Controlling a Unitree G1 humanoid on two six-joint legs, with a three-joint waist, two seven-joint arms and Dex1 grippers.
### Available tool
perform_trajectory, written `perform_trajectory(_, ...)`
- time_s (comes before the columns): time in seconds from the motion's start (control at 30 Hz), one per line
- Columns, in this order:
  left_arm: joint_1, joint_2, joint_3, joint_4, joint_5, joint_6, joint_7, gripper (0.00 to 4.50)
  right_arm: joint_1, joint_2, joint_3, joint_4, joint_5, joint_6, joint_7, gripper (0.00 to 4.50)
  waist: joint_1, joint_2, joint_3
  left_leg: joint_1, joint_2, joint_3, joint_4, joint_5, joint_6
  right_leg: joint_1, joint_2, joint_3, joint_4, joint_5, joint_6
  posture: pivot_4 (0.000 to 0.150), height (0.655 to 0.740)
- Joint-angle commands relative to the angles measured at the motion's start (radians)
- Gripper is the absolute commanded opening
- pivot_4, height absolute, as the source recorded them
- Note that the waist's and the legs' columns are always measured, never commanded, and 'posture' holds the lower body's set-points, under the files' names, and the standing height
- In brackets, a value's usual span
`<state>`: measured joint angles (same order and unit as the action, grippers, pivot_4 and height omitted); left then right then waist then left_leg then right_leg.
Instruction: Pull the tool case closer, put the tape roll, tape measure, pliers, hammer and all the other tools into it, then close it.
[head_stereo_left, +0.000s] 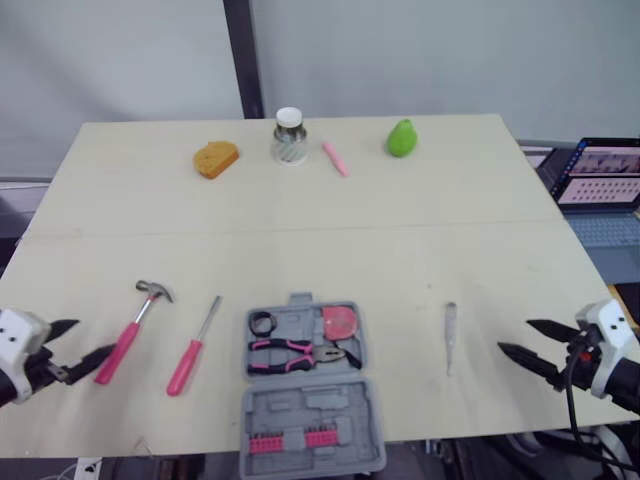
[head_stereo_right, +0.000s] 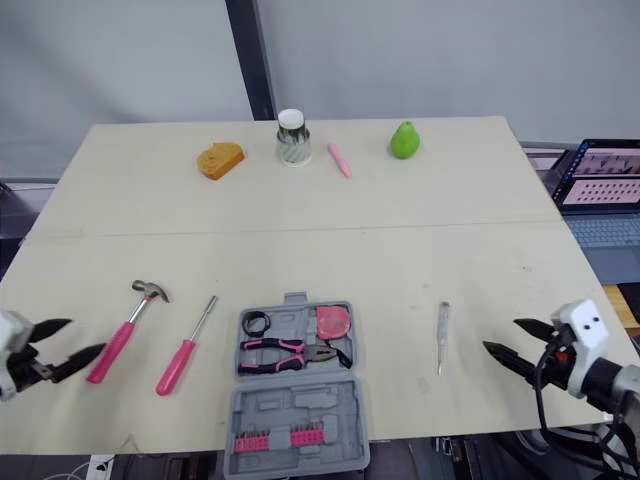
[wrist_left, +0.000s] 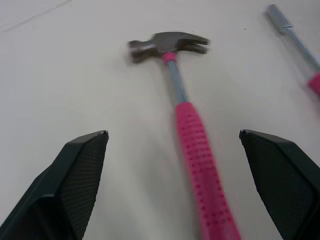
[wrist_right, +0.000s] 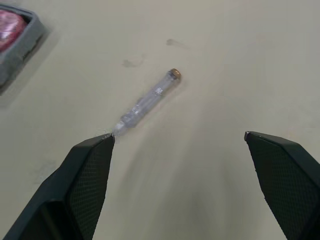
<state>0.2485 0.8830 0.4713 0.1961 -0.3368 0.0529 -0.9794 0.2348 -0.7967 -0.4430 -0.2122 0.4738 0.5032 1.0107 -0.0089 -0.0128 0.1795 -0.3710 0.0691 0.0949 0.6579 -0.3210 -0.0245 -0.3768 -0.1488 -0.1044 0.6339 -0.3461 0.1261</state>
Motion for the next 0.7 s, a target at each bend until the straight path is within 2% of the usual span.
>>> perform_trajectory(0.03, 0.022, -0.001, -0.097, -0.187, -0.011, 0.067, -0.046, 4.26, -0.025, -0.027, 0.085, -0.154, 0.036, 0.069, -0.008, 2.64, 0.002, 0.0, 0.0, 0.0, 0.0, 0.0, 0.0, 0.0, 0.0, 0.0, 0.0, 0.0, 0.0, 0.0, 0.0, 0.15, 0.74)
perform_trajectory(0.1, 0.008, -0.002, -0.204, -0.29, 0.011, 0.109, -0.061, 3.69, -0.068, -0.044, 0.2, -0.217, 0.009, 0.093, -0.009, 1.65, 0.003, 0.0, 0.0, 0.0, 0.0, 0.0, 0.0, 0.0, 0.0, 0.0, 0.0, 0.0, 0.0, 0.0, 0.0, 0.15, 0.74)
perform_trajectory(0.2, -0.031, -0.002, -0.306, -0.369, 0.029, 0.16, -0.068, 2.18, -0.135, -0.057, 0.331, -0.247, -0.035, 0.107, -0.016, 0.08, 0.005, 0.0, 0.0, 0.0, 0.0, 0.0, 0.0, 0.0, 0.0, 0.0, 0.0, 0.0, 0.0, 0.0, 0.0, 0.15, 0.74)
perform_trajectory(0.33, -0.073, 0.015, -0.391, -0.413, 0.054, 0.212, -0.077, 0.31, -0.212, -0.045, 0.435, -0.244, -0.051, 0.131, -0.024, 0.0, 0.007, 0.0, 0.0, -0.001, 0.0, 0.0, 0.001, 0.001, -0.003, 0.0, 0.001, 0.0, 0.0, 0.0, 0.0, 0.15, 0.74)
perform_trajectory(0.37, -0.081, 0.018, -0.417, -0.409, 0.079, 0.211, -0.073, 0.12, -0.225, -0.046, 0.47, -0.24, -0.075, 0.122, -0.026, 0.0, 0.007, 0.0, 0.0, -0.001, 0.0, 0.0, 0.001, 0.001, -0.003, 0.0, 0.001, 0.0, 0.0, 0.0, 0.0, 0.15, 0.74)
perform_trajectory(0.7, -0.103, -0.04, -0.574, -0.461, 0.118, 0.295, -0.05, 0.12, -0.289, -0.018, 0.689, -0.179, -0.23, 0.07, -0.039, 0.0, 0.007, 0.0, 0.0, -0.003, 0.0, 0.001, 0.003, 0.001, -0.002, -0.001, 0.001, 0.0, -0.004, 0.0, 0.001, 0.15, 0.74)
